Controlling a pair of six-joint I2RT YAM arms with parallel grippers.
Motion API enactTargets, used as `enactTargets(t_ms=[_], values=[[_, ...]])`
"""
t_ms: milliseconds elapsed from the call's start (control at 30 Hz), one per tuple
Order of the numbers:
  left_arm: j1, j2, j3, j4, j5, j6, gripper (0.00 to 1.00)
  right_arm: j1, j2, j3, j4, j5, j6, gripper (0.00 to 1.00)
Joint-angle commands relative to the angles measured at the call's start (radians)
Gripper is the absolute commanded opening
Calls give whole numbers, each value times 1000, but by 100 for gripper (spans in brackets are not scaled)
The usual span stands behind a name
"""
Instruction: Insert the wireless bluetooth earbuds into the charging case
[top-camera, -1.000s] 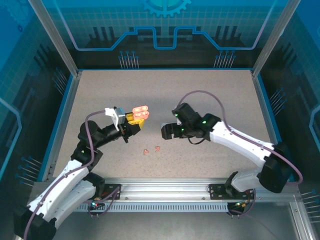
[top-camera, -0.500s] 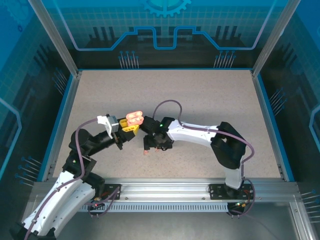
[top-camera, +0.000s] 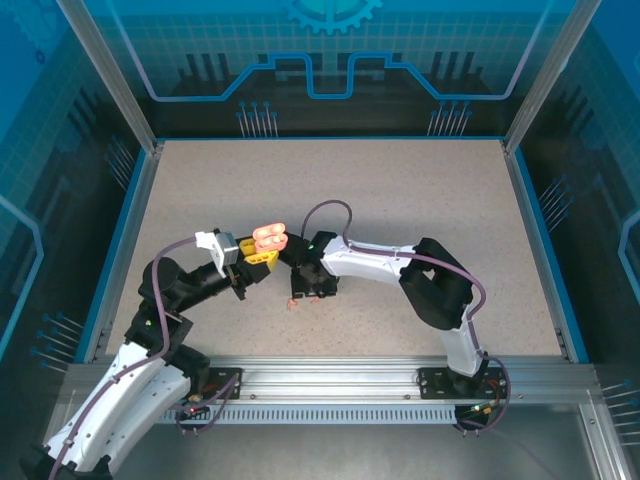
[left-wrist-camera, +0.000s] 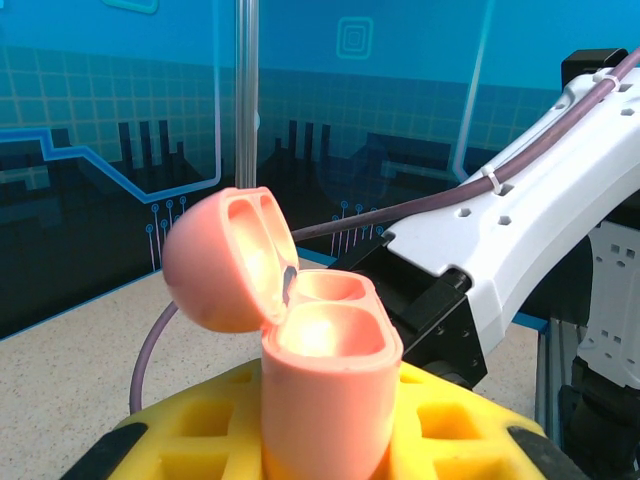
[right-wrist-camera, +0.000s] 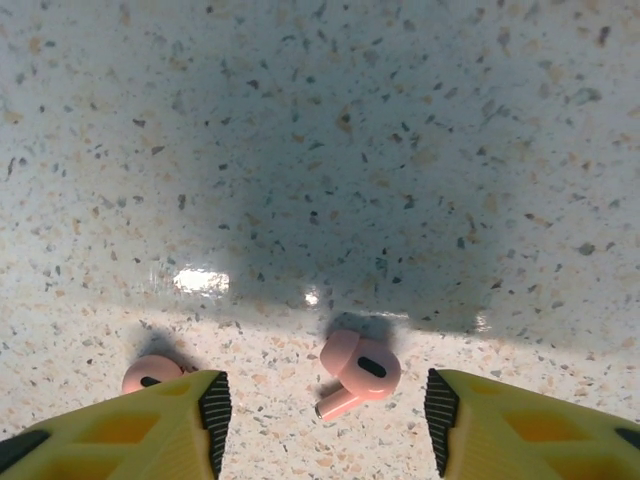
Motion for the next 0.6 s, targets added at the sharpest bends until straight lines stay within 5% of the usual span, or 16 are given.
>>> enactTargets(t_ms=[0, 567], values=[[-7, -10, 4, 12, -11, 19, 8, -12, 19, 0, -24, -4, -6, 55], [-7, -9, 9, -3, -12, 21, 9, -24, 47, -42, 16, -39, -9, 45]])
